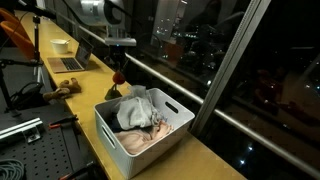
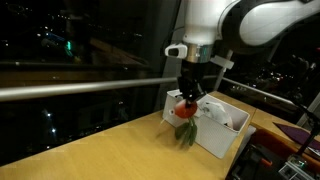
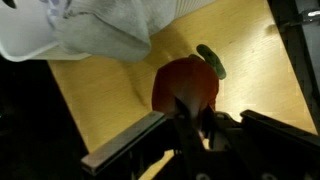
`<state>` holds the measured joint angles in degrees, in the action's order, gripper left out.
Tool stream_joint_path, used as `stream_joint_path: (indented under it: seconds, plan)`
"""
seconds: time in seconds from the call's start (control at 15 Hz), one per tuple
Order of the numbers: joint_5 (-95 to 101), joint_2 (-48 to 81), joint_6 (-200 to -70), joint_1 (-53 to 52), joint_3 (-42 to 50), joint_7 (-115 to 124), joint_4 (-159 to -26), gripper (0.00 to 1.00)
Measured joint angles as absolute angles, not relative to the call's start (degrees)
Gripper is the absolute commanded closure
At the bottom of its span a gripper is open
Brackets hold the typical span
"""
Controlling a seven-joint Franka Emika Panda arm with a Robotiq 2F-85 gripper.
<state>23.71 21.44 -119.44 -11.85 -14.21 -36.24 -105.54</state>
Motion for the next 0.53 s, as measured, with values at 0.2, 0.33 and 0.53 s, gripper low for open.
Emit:
stream_joint_path:
  seconds: [0.2,0.33,0.53]
  plan:
    - [23.67,13.75,-119.06,-10.26,-12.77,-35.71,-106.08,0.96]
    - [23.68,9.39,-118.79,-8.67,-11.12,-35.71,-106.57,0.96]
    - [23.67,5.32,-118.72,-6.19,-8.32,-35.71,-107.15,0.96]
